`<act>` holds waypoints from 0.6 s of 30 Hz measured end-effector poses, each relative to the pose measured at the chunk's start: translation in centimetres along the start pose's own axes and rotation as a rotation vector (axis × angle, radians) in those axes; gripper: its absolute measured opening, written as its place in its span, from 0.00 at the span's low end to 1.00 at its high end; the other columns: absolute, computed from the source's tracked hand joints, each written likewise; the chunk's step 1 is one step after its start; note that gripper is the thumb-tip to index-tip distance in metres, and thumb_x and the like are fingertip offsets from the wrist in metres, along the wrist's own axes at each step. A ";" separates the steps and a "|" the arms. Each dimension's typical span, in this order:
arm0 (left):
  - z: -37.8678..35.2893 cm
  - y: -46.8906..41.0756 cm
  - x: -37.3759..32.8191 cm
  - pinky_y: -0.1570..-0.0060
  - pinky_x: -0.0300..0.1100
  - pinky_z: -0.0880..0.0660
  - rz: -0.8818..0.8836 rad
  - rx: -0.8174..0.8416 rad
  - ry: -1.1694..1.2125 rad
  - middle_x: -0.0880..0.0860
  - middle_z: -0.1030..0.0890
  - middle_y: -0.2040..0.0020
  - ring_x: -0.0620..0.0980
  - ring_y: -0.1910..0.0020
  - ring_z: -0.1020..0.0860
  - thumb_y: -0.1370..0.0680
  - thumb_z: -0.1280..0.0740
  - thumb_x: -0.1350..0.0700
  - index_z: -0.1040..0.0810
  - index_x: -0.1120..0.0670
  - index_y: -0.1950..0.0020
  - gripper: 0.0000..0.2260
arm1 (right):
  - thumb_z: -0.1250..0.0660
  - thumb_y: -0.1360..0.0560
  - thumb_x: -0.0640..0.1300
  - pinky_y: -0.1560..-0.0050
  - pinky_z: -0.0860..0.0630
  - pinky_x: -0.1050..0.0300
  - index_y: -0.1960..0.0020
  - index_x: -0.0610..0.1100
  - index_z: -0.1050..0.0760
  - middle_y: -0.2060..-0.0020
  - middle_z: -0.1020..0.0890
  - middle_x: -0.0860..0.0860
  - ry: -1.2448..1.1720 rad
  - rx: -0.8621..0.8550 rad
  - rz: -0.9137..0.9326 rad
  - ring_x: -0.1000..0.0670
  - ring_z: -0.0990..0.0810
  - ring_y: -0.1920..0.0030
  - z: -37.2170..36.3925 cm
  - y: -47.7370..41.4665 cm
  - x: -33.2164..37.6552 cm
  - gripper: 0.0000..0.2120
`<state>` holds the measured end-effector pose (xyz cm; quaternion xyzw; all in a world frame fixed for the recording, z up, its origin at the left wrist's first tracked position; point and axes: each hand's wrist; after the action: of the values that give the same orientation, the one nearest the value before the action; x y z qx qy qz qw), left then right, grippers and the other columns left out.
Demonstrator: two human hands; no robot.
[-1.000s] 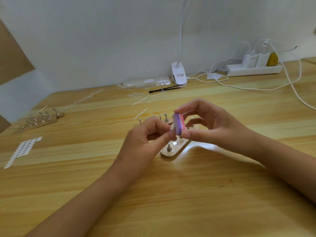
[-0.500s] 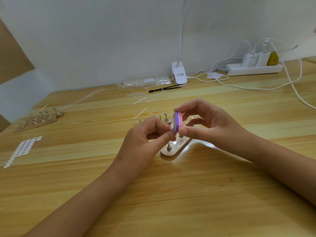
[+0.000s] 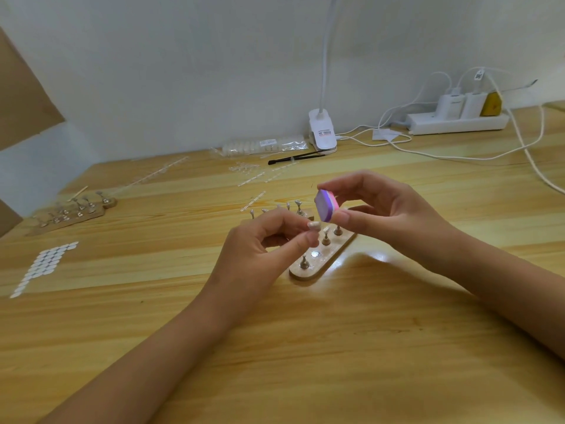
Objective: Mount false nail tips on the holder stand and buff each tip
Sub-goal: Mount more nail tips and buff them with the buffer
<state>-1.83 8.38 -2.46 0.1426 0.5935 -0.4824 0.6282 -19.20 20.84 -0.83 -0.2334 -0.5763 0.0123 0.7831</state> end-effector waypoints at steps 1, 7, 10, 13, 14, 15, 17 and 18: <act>0.1 0.0 0.1 0.48 0.42 0.20 0.004 -0.013 0.011 0.49 0.14 0.57 0.50 0.53 0.15 0.27 0.26 0.51 0.15 0.44 0.54 0.04 | 0.27 0.28 0.48 0.41 0.22 0.57 0.41 0.49 0.22 0.47 0.17 0.53 -0.003 0.017 0.005 0.51 0.19 0.43 0.0 0.1 0.1 0.16; 0.3 -0.1 0.1 0.47 0.38 0.22 -0.001 -0.037 -0.046 0.48 0.14 0.57 0.45 0.52 0.16 0.23 0.29 0.57 0.16 0.49 0.51 0.04 | 0.29 0.26 0.44 0.40 0.22 0.55 0.40 0.49 0.22 0.45 0.17 0.52 0.022 0.088 0.009 0.50 0.19 0.42 0.0 0.2 0.1 0.15; 0.3 0.1 0.0 0.47 0.40 0.21 -0.015 -0.030 -0.077 0.47 0.14 0.55 0.46 0.51 0.16 0.24 0.30 0.53 0.16 0.50 0.50 0.06 | 0.27 0.27 0.47 0.45 0.22 0.58 0.40 0.49 0.22 0.47 0.18 0.55 0.050 0.048 0.016 0.52 0.20 0.43 -0.4 0.1 0.0 0.17; 0.3 0.2 0.1 0.47 0.39 0.21 -0.011 -0.024 -0.084 0.46 0.14 0.55 0.46 0.51 0.16 0.24 0.29 0.52 0.16 0.48 0.50 0.05 | 0.27 0.29 0.49 0.45 0.22 0.60 0.40 0.49 0.22 0.46 0.18 0.55 0.073 0.030 0.015 0.53 0.20 0.42 -0.3 0.1 0.0 0.18; 0.3 0.1 0.2 0.47 0.39 0.21 -0.006 -0.027 -0.081 0.46 0.14 0.56 0.45 0.52 0.16 0.24 0.29 0.54 0.16 0.48 0.51 0.04 | 0.25 0.28 0.48 0.44 0.22 0.59 0.40 0.49 0.22 0.46 0.18 0.54 0.075 0.046 0.018 0.52 0.20 0.42 -0.2 0.1 0.1 0.18; 0.3 0.1 0.2 0.47 0.39 0.22 -0.004 -0.033 -0.077 0.46 0.14 0.56 0.45 0.52 0.16 0.24 0.29 0.54 0.16 0.48 0.51 0.03 | 0.25 0.28 0.48 0.44 0.23 0.59 0.41 0.49 0.22 0.46 0.18 0.54 0.079 0.062 0.023 0.52 0.20 0.42 -0.2 0.2 0.1 0.17; 0.5 0.1 0.2 0.47 0.41 0.21 -0.005 -0.041 -0.072 0.47 0.14 0.56 0.47 0.52 0.16 0.24 0.29 0.53 0.16 0.47 0.52 0.03 | 0.25 0.29 0.50 0.45 0.23 0.60 0.41 0.49 0.22 0.47 0.18 0.55 0.091 0.058 0.034 0.52 0.20 0.43 -0.4 0.2 0.1 0.17; 0.5 0.1 0.2 0.47 0.42 0.21 -0.008 -0.038 -0.072 0.47 0.14 0.56 0.48 0.52 0.16 0.25 0.29 0.52 0.16 0.46 0.52 0.03 | 0.25 0.29 0.52 0.46 0.23 0.60 0.42 0.50 0.22 0.47 0.18 0.56 0.096 0.040 0.036 0.53 0.20 0.44 -0.5 0.1 0.1 0.17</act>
<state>-1.52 7.99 -2.51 0.1108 0.5799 -0.4784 0.6500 -18.71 20.78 -0.93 -0.2284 -0.5336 0.0268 0.8139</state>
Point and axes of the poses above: each hand's wrist, its own y-axis away from the middle knuckle, its own z-axis out of the back of the hand, x = y × z
